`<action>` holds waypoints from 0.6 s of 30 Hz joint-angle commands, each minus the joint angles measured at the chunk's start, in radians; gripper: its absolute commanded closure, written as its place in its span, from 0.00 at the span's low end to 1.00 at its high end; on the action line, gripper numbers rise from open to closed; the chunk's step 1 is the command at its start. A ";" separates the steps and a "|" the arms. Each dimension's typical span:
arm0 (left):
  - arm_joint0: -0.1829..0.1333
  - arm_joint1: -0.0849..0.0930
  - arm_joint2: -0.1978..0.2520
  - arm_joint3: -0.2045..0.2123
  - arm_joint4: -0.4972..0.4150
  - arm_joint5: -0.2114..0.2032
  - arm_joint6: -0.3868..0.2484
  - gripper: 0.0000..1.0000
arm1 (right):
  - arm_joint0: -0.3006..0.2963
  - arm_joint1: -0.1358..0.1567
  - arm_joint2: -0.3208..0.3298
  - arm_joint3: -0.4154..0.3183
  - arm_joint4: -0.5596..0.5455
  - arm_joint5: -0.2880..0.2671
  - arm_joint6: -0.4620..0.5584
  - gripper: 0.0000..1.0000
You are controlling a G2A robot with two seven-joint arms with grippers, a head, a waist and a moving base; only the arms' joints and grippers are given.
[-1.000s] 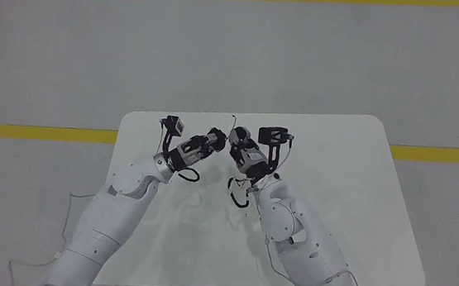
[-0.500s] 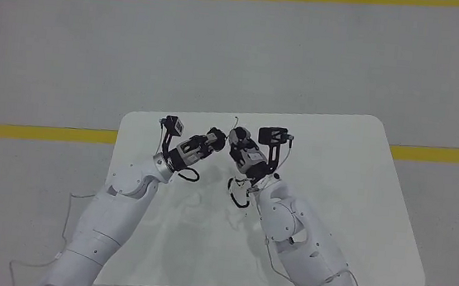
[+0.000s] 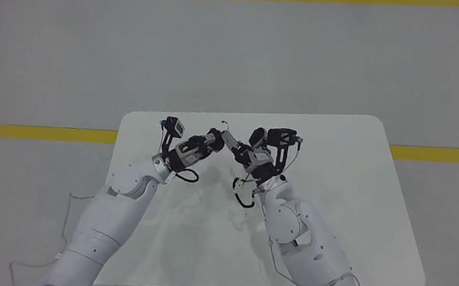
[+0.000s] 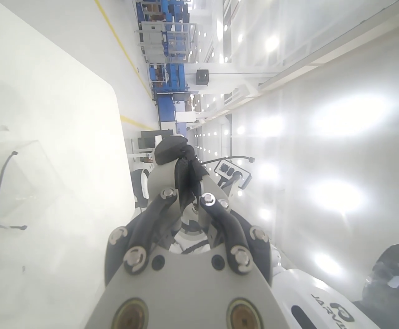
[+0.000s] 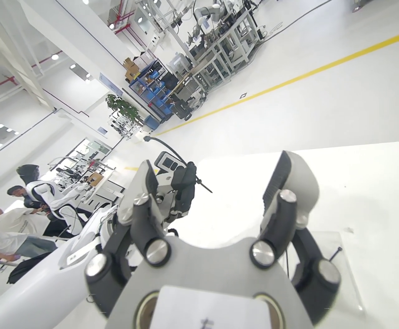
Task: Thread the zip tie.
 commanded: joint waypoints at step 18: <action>0.014 0.006 -0.024 0.003 -0.095 0.042 -0.007 1.00 | -0.027 0.010 0.056 0.007 0.087 -0.048 0.055 0.00</action>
